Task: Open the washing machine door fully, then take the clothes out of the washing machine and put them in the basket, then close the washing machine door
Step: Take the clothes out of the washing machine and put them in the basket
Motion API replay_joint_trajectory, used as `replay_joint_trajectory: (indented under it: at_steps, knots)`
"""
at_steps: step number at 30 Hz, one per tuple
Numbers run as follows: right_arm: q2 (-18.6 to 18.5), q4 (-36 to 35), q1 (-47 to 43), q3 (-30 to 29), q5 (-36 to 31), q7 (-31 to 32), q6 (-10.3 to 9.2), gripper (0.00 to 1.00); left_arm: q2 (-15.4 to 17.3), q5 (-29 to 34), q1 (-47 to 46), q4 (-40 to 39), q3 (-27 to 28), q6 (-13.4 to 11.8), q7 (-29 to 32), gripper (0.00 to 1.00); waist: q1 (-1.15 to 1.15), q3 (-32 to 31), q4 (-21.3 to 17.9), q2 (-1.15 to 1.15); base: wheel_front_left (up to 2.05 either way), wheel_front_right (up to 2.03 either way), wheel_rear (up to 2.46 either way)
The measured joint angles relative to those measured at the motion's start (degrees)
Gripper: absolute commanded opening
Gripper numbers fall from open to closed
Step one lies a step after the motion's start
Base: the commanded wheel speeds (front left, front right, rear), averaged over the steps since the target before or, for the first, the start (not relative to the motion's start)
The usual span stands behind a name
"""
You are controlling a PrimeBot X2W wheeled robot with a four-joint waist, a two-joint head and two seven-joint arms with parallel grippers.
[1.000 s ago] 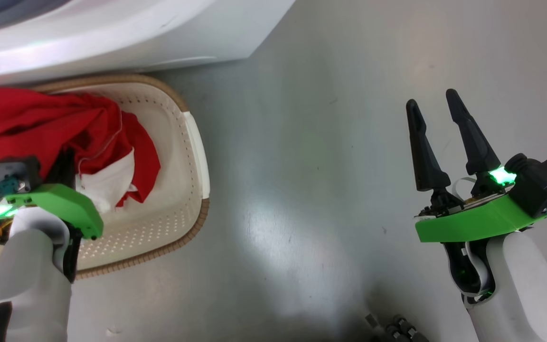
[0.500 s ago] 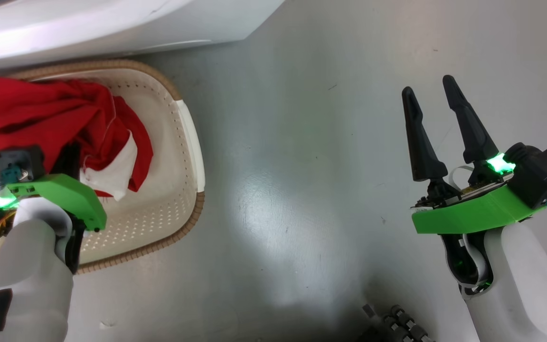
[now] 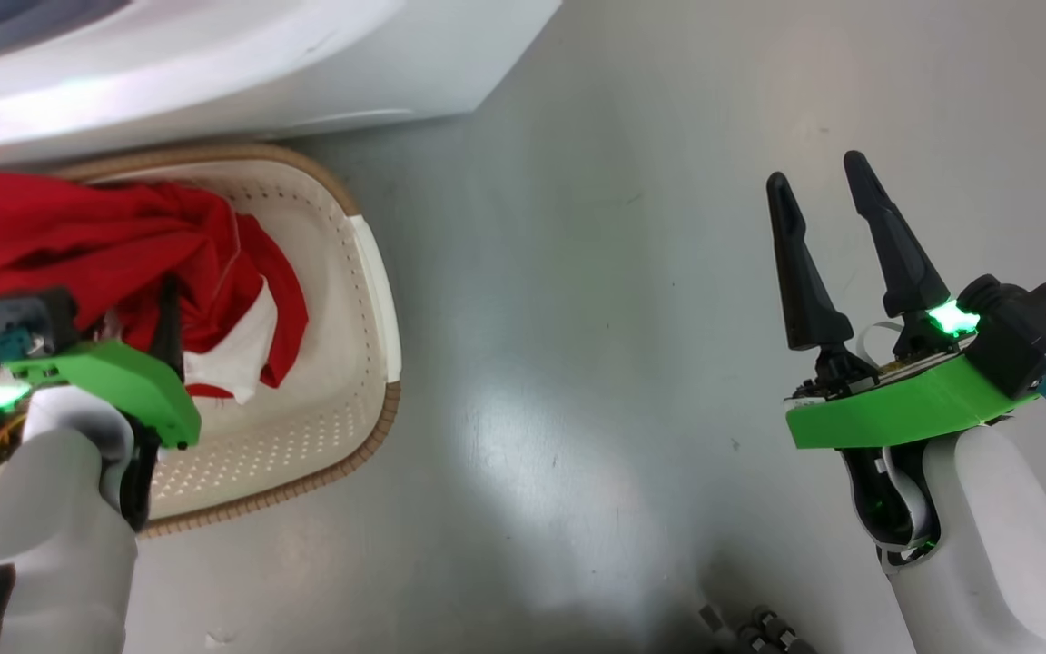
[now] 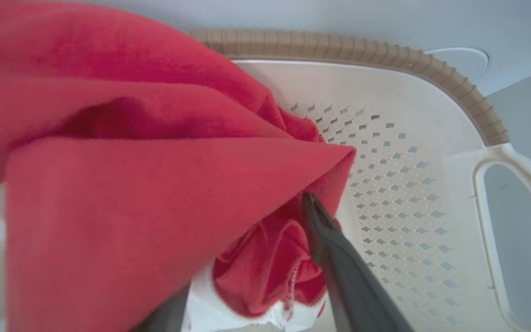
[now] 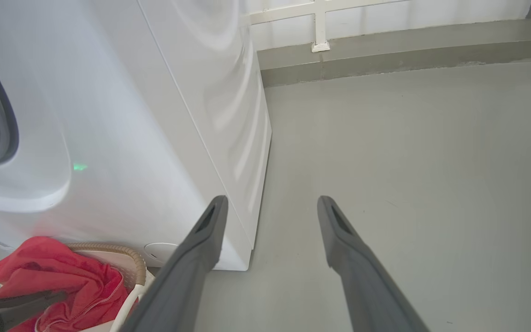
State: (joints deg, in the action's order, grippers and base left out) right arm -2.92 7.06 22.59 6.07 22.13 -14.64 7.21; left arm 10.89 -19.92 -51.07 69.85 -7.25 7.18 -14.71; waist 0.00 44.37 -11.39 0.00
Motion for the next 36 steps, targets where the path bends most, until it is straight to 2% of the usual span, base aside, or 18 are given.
replay_joint_trajectory:
  at_steps: [10, 18, 36]
  knots:
    - [0.0, 1.88, -0.49, -0.58, -0.08, 0.0, 0.0, 1.0, -0.08, -1.46, 6.76, -6.6, 0.52, 0.0, 0.0, 1.0, 0.0, -5.79, 0.96, 0.0, 0.0, 0.0, 0.0]
    - [0.01, 4.01, -4.56, -1.32, -1.18, 0.0, 0.0, 1.0, -0.98, -1.19, 13.4, -13.62, 2.77, 0.0, 0.0, 1.0, 0.0, -12.38, 2.06, 0.0, 0.0, 0.0, 0.0]
    - [0.03, 5.91, -14.2, -3.21, -3.65, 0.0, 0.0, 1.0, -4.19, 6.78, 32.46, -38.3, 10.87, 0.0, 0.0, 1.0, 0.0, -27.91, 4.32, 0.0, 0.0, 0.0, 0.0]
